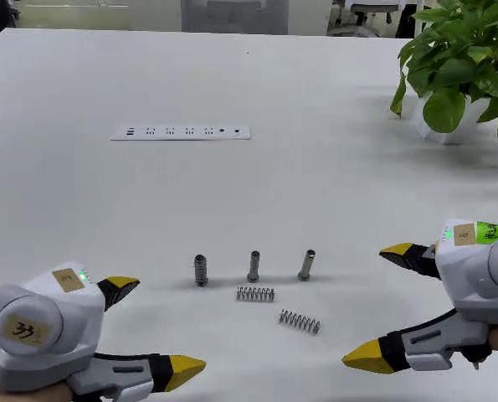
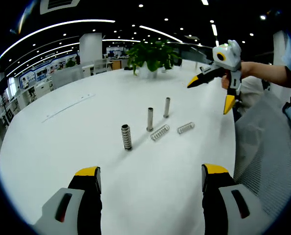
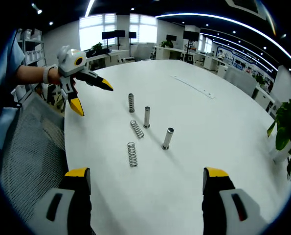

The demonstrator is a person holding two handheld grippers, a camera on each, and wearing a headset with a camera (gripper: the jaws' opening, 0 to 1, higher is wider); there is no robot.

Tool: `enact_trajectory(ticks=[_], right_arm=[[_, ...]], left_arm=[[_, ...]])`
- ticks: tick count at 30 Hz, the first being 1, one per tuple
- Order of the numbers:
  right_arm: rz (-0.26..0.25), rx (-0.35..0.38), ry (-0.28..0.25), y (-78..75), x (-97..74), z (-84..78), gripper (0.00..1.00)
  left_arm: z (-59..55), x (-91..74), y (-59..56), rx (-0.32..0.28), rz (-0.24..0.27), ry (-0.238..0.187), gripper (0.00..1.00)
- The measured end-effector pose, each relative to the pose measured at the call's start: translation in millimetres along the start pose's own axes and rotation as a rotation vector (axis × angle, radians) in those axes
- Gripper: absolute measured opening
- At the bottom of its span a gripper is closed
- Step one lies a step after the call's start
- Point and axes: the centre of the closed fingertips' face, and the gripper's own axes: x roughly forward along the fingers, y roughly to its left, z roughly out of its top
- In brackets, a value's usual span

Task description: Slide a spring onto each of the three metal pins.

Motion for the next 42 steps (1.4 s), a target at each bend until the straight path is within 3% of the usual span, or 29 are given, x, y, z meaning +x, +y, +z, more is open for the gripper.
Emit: enact_trajectory(ticks=[6, 12, 23, 32, 37, 42], right_arm=[[-0.010, 0.030, -0.005, 0.2, -3.5, -5.6, 0.96], [-0.013, 0.049, -0.016, 2.5, -4.3, -7.1, 0.96], [-0.006, 0.066, -0.019, 8.4, -3.8, -12.2, 0.95], [0.000, 0.086, -0.019, 13.6, -4.5, -17.3, 0.94], [0.009, 0.096, -0.013, 17.4, -4.1, -20.3, 0.94], [0.007, 0.110, -0.013, 18.3, -5.3, -24.5, 0.94]], left_arm=[[1.5, 4.4, -4.6, 0.010, -0.009, 0.004, 0.86], [7.8, 10.8, -17.9, 0.059, -0.049, 0.005, 0.84], [23.8, 29.8, -31.9, 0.155, -0.135, 0.019, 0.80], [34.4, 53.4, -36.3, 0.207, -0.175, 0.051, 0.68], [41.3, 66.4, -38.1, 0.226, -0.172, 0.058, 0.61], [39.0, 79.6, -31.7, 0.221, -0.142, 0.102, 0.49]])
